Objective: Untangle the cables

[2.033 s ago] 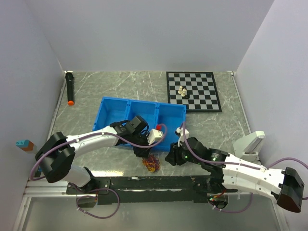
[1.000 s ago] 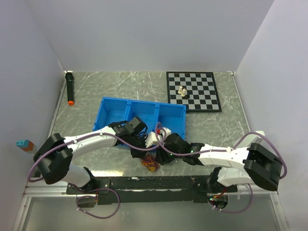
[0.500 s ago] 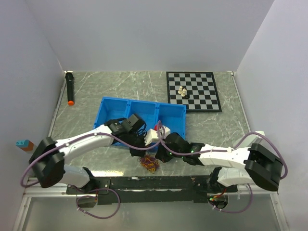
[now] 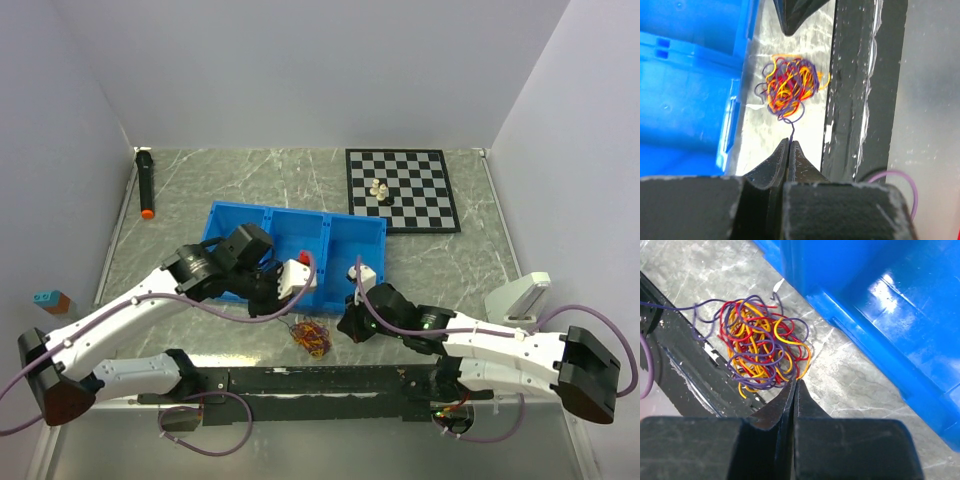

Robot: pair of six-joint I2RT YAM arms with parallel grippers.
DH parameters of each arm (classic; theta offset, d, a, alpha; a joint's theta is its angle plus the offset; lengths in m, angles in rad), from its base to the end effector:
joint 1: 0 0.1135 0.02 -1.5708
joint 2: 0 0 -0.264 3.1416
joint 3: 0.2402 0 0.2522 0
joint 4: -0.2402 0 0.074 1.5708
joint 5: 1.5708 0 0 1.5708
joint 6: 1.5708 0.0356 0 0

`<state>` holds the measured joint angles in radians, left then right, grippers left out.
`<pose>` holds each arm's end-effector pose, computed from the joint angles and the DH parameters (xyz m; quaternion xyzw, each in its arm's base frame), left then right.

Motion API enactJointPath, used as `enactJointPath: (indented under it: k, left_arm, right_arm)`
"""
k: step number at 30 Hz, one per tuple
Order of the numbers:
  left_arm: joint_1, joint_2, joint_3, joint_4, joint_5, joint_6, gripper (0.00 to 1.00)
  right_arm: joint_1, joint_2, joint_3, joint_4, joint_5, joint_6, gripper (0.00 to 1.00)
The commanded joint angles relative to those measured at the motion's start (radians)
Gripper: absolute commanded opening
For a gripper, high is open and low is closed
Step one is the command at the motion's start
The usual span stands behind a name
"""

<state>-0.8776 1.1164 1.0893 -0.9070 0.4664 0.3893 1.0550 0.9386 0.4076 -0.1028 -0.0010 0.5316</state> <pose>0.1241 -0.1745 0.3190 0.6053 0.7020 -0.2866 0.2424 0.0956 0.1687 0.1893 -0.2311 0.8618 0.3221 0.3164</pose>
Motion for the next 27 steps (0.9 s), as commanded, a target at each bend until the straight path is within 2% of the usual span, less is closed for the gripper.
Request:
enactJointPath:
  k: [1, 2, 5, 10, 17, 27]
  left_arm:
    - [0.002, -0.047, 0.092, -0.092, -0.052, 0.066, 0.01]
    - [0.002, -0.055, 0.104, -0.110, -0.058, 0.071, 0.01]
    - [0.002, -0.098, 0.138, -0.136, -0.077, 0.103, 0.01]
    - [0.002, -0.210, 0.117, -0.127, -0.087, 0.140, 0.01]
    - [0.003, -0.268, -0.029, -0.089, -0.064, 0.151, 0.01]
    - [0.002, -0.283, -0.078, -0.072, -0.063, 0.155, 0.01]
  right_arm:
    - [0.019, 0.022, 0.017, 0.011, 0.018, 0.013, 0.11]
    - [0.020, 0.034, 0.020, 0.027, 0.009, 0.010, 0.25]
    - [0.020, 0.116, 0.055, 0.057, -0.053, -0.010, 0.51]
    - [0.022, 0.224, 0.105, 0.122, -0.100, -0.035, 0.67]
    - [0.040, 0.302, 0.131, 0.230, -0.146, -0.053, 0.70]
    - [0.086, 0.348, 0.155, 0.327, -0.157, -0.110, 0.66]
